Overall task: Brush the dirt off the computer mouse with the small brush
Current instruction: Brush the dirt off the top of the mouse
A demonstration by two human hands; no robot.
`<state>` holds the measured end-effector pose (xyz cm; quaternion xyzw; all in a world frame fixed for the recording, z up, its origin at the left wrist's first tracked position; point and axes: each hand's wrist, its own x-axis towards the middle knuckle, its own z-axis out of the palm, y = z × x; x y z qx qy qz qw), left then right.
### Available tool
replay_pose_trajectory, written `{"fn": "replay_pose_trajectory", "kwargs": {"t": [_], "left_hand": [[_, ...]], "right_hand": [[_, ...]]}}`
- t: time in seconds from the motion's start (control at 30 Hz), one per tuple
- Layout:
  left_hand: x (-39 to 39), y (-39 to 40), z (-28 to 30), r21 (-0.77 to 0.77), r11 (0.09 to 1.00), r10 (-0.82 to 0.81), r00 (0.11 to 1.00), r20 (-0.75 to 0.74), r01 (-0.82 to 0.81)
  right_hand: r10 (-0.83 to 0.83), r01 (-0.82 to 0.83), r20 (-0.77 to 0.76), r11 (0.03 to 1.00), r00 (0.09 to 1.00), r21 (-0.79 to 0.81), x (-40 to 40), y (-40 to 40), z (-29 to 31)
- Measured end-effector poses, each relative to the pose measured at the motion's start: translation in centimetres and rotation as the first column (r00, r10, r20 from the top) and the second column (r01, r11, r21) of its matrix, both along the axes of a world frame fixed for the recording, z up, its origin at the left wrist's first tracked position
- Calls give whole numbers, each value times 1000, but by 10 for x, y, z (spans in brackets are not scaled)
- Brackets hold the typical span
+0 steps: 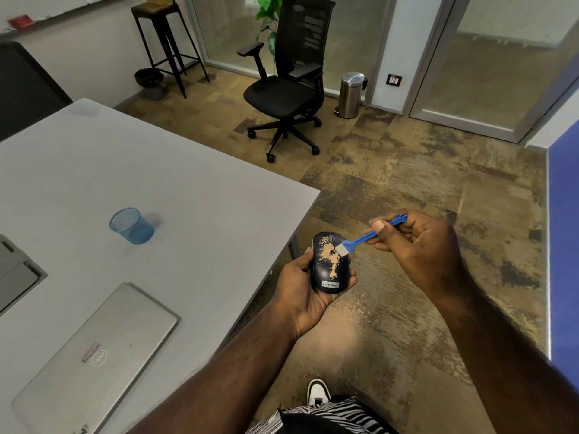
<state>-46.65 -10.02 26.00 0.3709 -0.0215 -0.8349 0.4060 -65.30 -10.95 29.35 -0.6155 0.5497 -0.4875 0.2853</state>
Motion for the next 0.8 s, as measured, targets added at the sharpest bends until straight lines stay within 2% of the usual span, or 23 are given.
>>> {"fn": "replay_pose_trajectory", "kwargs": {"t": [0.1, 0.17, 0.3, 0.43, 0.6, 0.7, 0.8], "left_hand": [[1, 0, -1, -4, 1000, 0, 1000, -9, 0], [1, 0, -1, -4, 1000, -6, 1000, -14, 6], [1, 0, -2, -18, 1000, -8, 1000, -9, 8], [2, 0, -3, -23, 1000, -5, 1000, -18, 4], [0, 0, -3, -28, 1000, -7, 1000, -13, 7], [1, 0, -4, -22, 1000, -6, 1000, -7, 6], [1, 0, -4, -18, 1000, -1, 1000, -17, 1]], "right_hand": [[-63, 64, -68, 998, 996, 10, 2, -3, -2], [-98, 99, -51, 995, 994, 12, 2, -5, -2], [-24, 24, 3, 1000, 1000, -7, 1, -1, 0], [-88, 90, -64, 996, 994, 27, 1, -6, -5], [-67, 67, 2, 998, 998, 20, -1, -5, -5], [-104, 107, -81, 994, 991, 34, -1, -7, -7], [-110, 110, -13, 994, 994, 23, -1, -6, -5]]}}
